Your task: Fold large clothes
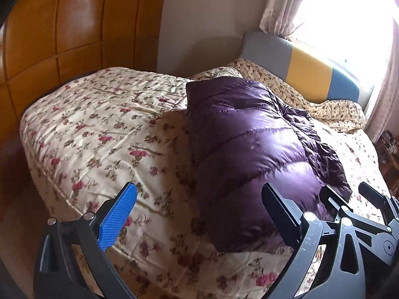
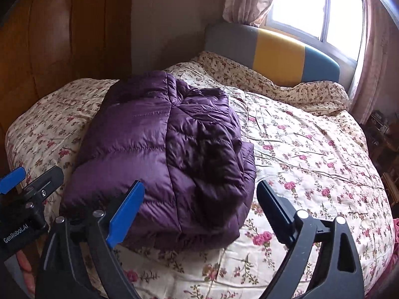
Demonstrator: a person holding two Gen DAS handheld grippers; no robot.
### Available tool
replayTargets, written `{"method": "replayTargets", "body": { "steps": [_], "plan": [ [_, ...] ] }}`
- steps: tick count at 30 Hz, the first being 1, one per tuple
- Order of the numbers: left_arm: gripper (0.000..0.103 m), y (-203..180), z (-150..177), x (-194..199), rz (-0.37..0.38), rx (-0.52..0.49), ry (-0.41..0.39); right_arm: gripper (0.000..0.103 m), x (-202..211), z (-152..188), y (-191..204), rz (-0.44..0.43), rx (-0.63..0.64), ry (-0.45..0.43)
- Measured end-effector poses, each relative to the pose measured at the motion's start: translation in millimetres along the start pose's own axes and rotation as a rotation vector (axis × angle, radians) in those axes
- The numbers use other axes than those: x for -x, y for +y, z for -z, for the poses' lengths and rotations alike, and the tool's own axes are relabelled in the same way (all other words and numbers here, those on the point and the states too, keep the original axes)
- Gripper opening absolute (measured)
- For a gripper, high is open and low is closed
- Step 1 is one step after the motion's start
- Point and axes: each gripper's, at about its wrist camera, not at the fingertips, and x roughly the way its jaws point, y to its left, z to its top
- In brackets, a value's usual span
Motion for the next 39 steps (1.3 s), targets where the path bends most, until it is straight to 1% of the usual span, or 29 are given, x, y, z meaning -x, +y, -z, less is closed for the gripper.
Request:
{"method": "replayTargets", "body": {
  "steps": [5,11,19,21,25,29,39],
  "plan": [
    [0.099,-4.4,7.1,3.3,-0.053,-0.028,0.01,0.094,3.3,7.3,-1.3,0.006,0.008,0.006],
    [0.099,-7.5,8.7,5.8,-0.087,-0.02,0.012,0.095,3.1,12.4,-8.2,0.017,-0.016,0.017],
    [0.099,-11.5,12.0,8.7,-0.085,-0.019,-0.001,0.096,5.5,14.9,-12.2,0.017,-0.028,0.016],
    [0.099,-11.4,12.6,9.5,-0.072,-0.012,-0.002,0.096,6.1,15.5,-13.0,0.018,-0.028,0.016],
    [0.099,-12.8,12.3,10.9,-0.069,-0.009,-0.004,0.096,8.6,16.0,-14.4,0.019,-0.033,0.012],
    [0.099,-15.3,11.9,13.8,-0.071,-0.02,-0.014,0.097,8.9,16.7,-14.2,0.018,-0.031,0.013],
    [0.099,-16.6,11.4,17.9,-0.066,-0.017,-0.015,0.098,10.4,18.0,-15.5,0.023,-0.029,0.01]
  ]
}}
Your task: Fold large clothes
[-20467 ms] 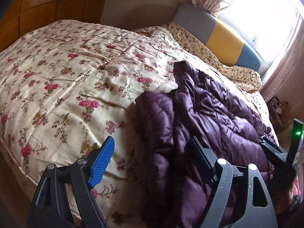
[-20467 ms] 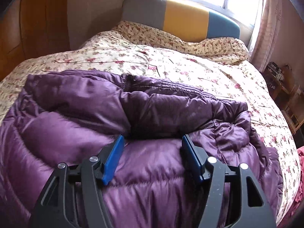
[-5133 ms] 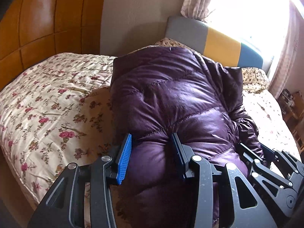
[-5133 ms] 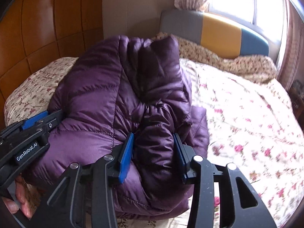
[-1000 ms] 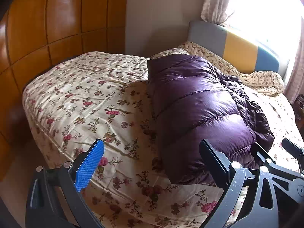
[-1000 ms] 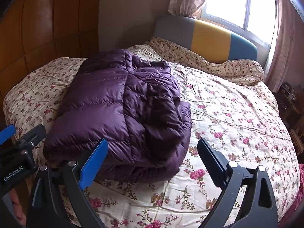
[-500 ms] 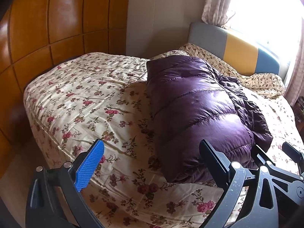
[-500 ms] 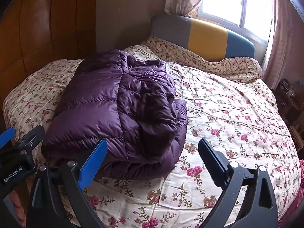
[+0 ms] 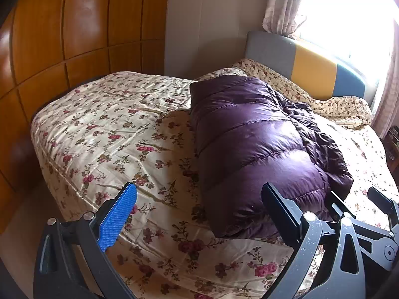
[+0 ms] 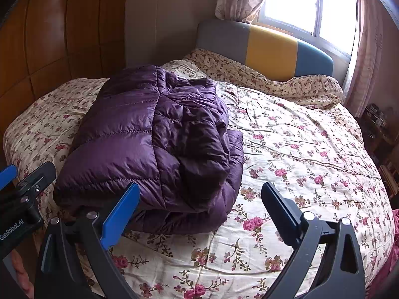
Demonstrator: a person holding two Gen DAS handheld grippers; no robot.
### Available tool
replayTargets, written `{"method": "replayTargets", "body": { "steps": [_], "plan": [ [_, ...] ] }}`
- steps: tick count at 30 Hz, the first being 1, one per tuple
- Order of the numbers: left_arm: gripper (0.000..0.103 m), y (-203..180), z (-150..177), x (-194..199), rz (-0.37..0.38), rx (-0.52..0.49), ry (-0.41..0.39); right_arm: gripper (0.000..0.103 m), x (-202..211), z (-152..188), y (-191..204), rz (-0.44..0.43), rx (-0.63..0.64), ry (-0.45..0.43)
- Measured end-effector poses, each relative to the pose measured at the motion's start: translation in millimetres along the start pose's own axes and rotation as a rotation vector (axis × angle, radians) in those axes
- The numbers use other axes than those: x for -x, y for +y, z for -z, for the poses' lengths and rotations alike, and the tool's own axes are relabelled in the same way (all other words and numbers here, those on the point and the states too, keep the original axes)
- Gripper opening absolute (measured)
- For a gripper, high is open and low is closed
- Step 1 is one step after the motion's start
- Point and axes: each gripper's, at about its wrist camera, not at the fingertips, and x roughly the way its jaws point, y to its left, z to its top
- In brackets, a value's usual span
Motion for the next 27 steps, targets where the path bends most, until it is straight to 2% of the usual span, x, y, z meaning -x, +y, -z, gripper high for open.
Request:
{"method": "replayTargets", "body": {
  "steps": [27],
  "plan": [
    [0.099,-1.3,-1.9,15.2,-0.008,0.001,-0.028,0.099,7.4,1.3,-1.0,-0.014,-0.006,-0.014]
  ]
}}
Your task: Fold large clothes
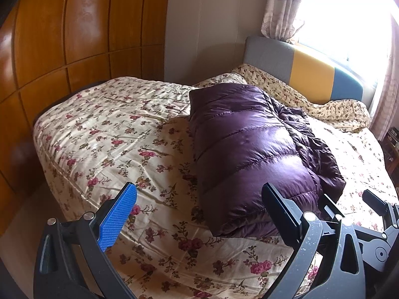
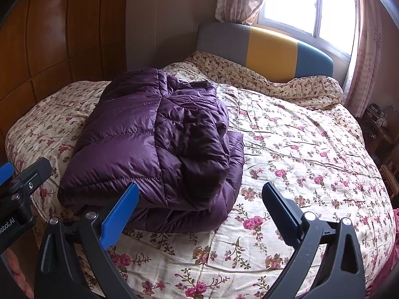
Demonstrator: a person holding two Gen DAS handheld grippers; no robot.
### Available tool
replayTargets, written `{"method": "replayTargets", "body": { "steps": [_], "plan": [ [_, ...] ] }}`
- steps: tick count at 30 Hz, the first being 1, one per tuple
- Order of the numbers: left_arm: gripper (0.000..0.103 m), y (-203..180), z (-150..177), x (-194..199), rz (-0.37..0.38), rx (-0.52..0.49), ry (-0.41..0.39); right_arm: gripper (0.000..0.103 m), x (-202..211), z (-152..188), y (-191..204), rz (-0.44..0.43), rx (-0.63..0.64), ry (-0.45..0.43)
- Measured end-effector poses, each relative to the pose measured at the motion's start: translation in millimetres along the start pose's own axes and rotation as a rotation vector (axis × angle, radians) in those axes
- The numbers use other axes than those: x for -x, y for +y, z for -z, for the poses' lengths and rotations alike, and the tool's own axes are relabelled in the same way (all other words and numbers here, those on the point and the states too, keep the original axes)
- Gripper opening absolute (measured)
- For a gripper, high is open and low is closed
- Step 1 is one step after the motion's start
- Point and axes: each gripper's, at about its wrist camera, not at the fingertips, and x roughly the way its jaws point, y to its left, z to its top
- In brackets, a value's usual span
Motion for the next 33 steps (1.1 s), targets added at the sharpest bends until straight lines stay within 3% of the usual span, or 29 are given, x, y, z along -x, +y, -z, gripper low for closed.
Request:
{"method": "replayTargets", "body": {
  "steps": [33],
  "plan": [
    [0.099,-3.2,3.6,-1.7,-0.001,-0.01,0.022,0.1,-7.5,4.1,-0.3,0.008,0.002,0.013]
  ]
}}
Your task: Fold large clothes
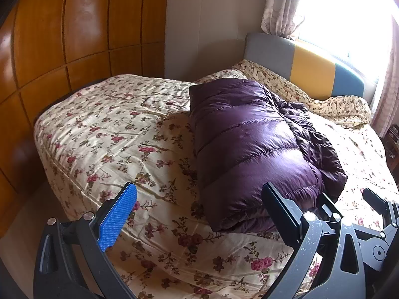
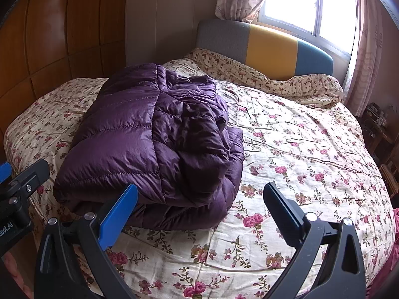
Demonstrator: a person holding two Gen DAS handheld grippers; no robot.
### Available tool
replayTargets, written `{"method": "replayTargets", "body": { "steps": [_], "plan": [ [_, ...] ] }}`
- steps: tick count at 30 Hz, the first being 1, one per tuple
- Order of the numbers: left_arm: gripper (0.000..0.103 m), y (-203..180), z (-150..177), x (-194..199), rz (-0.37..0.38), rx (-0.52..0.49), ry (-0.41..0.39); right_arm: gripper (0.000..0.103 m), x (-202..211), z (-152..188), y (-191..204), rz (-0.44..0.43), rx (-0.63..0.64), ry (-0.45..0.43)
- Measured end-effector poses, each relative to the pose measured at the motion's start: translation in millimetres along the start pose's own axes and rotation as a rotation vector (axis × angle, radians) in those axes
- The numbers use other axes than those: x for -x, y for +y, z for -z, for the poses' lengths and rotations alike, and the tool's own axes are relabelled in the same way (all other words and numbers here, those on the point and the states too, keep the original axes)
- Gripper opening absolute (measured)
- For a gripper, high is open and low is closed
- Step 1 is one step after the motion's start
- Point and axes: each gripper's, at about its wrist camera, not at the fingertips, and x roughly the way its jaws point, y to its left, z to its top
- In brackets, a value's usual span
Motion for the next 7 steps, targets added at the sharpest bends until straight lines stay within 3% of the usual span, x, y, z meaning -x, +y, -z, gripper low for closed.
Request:
{"method": "replayTargets", "body": {
  "steps": [7],
  "plan": [
    [0.099,1.4,0.2,-2.2,-0.005,0.005,0.008,0.1,0.8,-0.2,-2.6,0.003,-0.005,-0.003]
  ]
}}
